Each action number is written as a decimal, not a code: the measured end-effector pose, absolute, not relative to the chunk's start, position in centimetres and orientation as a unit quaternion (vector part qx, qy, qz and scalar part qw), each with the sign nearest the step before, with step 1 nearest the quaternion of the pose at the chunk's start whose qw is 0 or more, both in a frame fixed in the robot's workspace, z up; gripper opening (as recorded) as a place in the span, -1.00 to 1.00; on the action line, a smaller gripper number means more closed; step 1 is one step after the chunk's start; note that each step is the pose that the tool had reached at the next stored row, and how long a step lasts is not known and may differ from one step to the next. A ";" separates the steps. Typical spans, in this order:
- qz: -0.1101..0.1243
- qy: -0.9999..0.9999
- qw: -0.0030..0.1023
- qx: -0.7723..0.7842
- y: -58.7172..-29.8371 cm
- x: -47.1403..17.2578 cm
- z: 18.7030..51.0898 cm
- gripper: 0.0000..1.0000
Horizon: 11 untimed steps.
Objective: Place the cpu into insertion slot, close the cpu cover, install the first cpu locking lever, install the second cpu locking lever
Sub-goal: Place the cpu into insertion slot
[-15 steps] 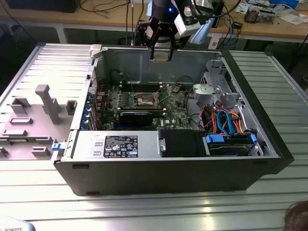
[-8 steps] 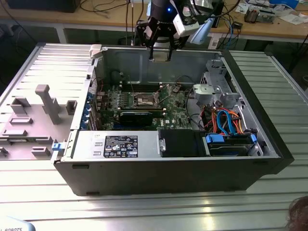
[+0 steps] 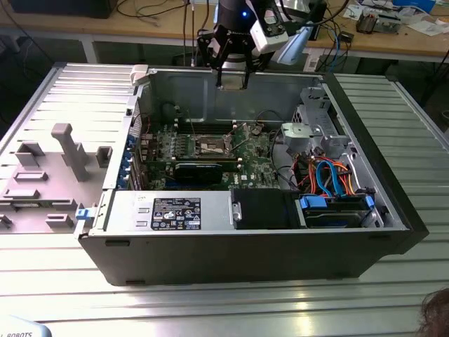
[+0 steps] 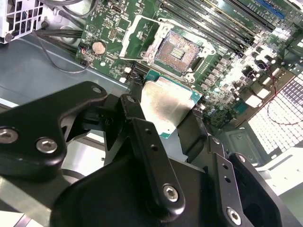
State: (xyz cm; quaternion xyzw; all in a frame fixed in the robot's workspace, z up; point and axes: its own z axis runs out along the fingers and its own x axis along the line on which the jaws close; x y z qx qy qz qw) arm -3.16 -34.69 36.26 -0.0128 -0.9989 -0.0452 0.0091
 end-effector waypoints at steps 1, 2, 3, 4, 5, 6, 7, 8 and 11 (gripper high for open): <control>-0.045 -0.999 0.009 -0.013 -34.7 -3.2 36.3 0.08; -0.045 -0.999 0.009 -0.013 -34.7 -3.2 36.3 0.08; -0.045 -0.999 0.009 -0.013 -34.7 -3.2 36.3 0.08; -0.045 -0.999 0.009 -0.013 -34.7 -3.3 36.3 0.08; -0.045 -0.999 0.009 -0.013 -34.7 -3.3 36.3 0.08; -0.045 -0.999 0.009 -0.013 -34.7 -3.4 36.3 0.08; -0.045 -0.999 0.009 -0.013 -34.7 -3.4 36.3 0.08; -0.045 -0.999 0.009 -0.013 -34.7 -3.4 36.3 0.08; -0.045 -0.999 0.009 -0.013 -34.7 -3.5 36.3 0.08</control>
